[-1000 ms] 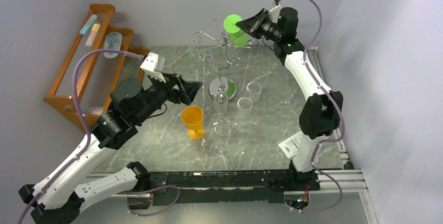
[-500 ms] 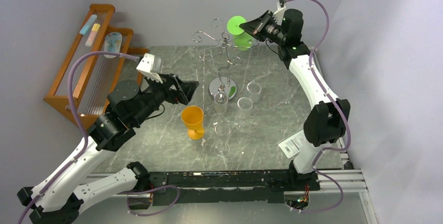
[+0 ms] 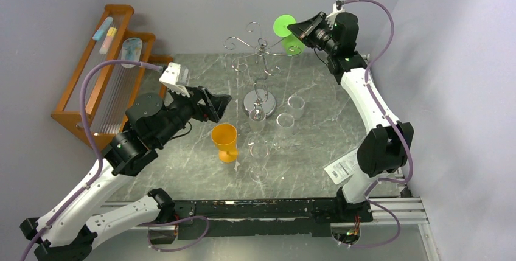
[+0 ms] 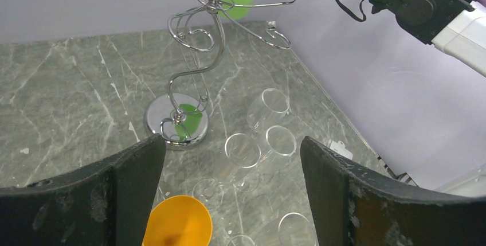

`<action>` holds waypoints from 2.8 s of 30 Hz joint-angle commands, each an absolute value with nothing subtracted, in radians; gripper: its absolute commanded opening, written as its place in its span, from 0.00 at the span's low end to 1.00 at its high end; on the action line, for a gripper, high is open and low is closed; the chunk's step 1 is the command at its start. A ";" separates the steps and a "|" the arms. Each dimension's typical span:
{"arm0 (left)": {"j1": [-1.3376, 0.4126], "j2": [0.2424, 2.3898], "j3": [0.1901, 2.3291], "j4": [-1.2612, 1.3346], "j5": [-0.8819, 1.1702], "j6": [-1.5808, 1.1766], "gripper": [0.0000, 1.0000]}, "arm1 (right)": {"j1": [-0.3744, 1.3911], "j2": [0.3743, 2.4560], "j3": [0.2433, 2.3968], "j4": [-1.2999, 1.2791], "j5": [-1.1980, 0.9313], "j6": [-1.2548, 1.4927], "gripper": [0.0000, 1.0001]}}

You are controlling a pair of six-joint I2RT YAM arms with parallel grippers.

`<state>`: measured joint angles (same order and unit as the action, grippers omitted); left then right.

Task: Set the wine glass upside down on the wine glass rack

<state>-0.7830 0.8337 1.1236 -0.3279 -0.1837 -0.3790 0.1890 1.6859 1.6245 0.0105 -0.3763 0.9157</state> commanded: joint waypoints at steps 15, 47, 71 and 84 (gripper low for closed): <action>-0.790 0.822 1.107 -0.336 -0.189 -0.370 0.90 | 0.185 1.812 1.746 0.003 -0.389 0.836 0.13; -0.790 0.766 0.985 -0.580 -0.256 -0.508 0.96 | 0.167 1.394 1.499 -0.269 -0.212 0.665 0.68; -0.790 0.837 0.776 -0.618 -0.408 -0.806 0.65 | 0.169 0.911 0.887 -0.365 -0.170 0.740 0.61; -0.790 0.947 0.765 -0.608 -0.421 -0.838 0.31 | 0.170 0.864 0.951 -0.447 -0.039 0.700 0.57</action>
<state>-0.7830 0.9344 0.7597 -0.6170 -0.4011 -0.8364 0.1722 0.8818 0.8989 -0.3855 -0.1333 0.7055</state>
